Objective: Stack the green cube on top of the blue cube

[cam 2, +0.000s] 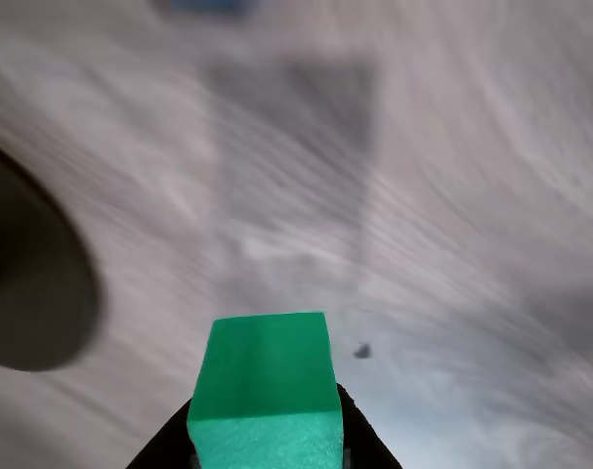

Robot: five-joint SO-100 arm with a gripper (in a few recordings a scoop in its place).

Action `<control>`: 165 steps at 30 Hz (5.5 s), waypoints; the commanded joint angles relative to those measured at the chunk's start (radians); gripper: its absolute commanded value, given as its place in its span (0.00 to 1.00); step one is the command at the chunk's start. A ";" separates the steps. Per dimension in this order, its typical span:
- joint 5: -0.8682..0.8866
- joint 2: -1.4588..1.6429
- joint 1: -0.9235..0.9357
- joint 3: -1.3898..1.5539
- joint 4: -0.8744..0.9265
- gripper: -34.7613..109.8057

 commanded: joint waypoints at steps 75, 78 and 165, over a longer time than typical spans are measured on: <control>-0.112 -0.658 0.290 -0.986 0.350 0.24; -0.112 -0.658 0.290 -0.986 0.351 0.39; -0.230 2.151 0.075 2.042 -0.215 0.24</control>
